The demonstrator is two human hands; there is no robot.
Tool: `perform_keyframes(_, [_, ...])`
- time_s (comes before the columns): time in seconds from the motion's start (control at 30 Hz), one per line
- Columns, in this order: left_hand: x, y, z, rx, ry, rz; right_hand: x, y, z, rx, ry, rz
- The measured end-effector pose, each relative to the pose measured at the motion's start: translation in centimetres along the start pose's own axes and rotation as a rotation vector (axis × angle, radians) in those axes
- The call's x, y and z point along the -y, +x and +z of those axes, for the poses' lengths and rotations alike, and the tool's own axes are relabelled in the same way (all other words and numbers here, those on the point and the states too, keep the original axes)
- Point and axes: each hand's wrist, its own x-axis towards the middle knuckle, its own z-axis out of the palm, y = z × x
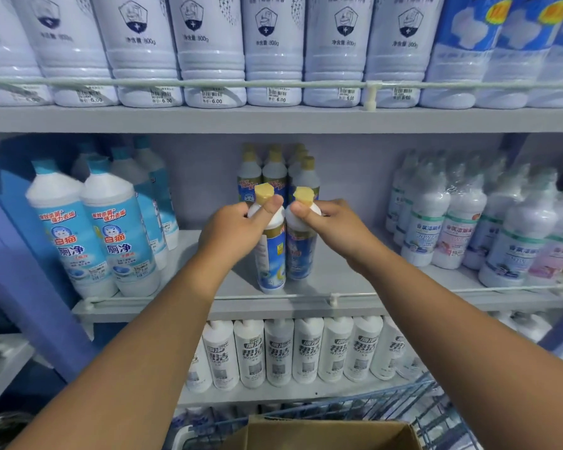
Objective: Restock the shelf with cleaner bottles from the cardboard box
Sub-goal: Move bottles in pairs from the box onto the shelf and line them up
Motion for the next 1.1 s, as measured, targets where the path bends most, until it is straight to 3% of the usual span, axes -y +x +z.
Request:
perform_keyframes(0.07, [-0.3, 1.1, 0.4, 0.024, -0.076, -0.006, 0.2, 0.6, 0.4, 0.038, 0.091, 0.024])
perform_keyframes(0.17, [0.3, 1.7, 1.7, 0.093, -0.25, -0.053, 0.1, 1.5, 1.1, -0.079, 0.031, 0.016])
perform_keyframes(0.4, [2.3, 1.1, 4.0, 0.039, -0.46, 0.025, -1.1, 2.7, 1.4, -0.129, -0.03, 0.04])
perform_keyframes(0.57, [2.4, 0.8, 4.5, 0.018, -0.475, 0.004, -1.9, 2.3, 2.0, -0.165, -0.036, 0.043])
perform_keyframes(0.77, [5.8, -0.6, 5.5, 0.129, -0.389, 0.019, -5.1, 1.0, 3.3, -0.118, 0.059, 0.03])
perform_keyframes(1.1, [7.9, 0.7, 5.1, 0.052, -0.417, 0.007, -7.9, 0.3, 7.0, -0.237, -0.053, 0.045])
